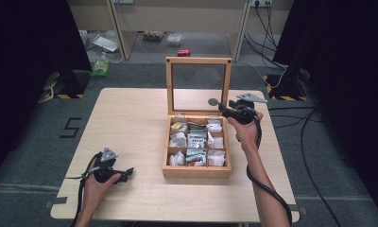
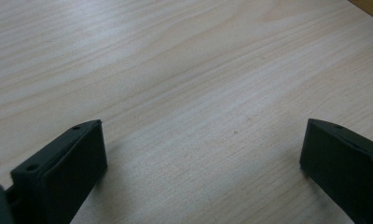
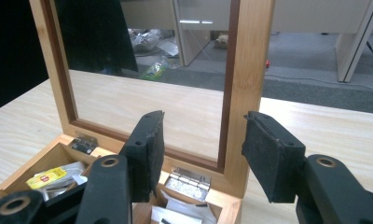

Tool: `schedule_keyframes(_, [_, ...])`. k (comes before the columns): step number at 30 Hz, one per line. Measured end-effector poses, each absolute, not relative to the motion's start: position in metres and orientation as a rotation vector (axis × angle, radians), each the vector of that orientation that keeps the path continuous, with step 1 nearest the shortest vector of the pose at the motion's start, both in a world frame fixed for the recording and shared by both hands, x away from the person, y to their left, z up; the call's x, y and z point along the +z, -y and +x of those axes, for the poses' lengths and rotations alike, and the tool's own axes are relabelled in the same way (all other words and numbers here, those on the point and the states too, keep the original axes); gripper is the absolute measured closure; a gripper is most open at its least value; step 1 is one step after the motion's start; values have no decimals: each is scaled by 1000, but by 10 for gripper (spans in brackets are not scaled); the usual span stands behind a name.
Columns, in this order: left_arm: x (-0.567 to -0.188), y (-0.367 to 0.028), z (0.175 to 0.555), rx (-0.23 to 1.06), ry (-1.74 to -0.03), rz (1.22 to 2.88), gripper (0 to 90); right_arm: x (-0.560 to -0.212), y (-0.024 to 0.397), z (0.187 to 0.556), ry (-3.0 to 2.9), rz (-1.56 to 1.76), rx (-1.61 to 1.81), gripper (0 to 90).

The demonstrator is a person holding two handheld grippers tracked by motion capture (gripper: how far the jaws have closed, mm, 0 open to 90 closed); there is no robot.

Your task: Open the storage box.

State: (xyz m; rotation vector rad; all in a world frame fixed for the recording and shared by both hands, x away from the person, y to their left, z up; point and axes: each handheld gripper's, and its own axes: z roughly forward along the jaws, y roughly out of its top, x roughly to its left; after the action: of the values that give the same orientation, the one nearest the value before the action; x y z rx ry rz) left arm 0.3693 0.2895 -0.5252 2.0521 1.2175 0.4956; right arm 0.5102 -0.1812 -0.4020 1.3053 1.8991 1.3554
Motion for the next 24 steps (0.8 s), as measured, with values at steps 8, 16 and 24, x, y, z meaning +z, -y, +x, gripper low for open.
schedule_keyframes(8, [-525, -290, 369, 496, -1218, 2052, 0, -404, 179, 504, -1932, 1295, 1347, 483])
schedule_keyframes(16, [-525, -290, 369, 497, -1218, 2051, 0, -404, 174, 495, -1967, 1281, 1341, 480])
schedule_keyframes(24, [-525, -290, 369, 496, -1218, 2051, 0, -403, 169, 483, -1996, 1242, 1337, 470])
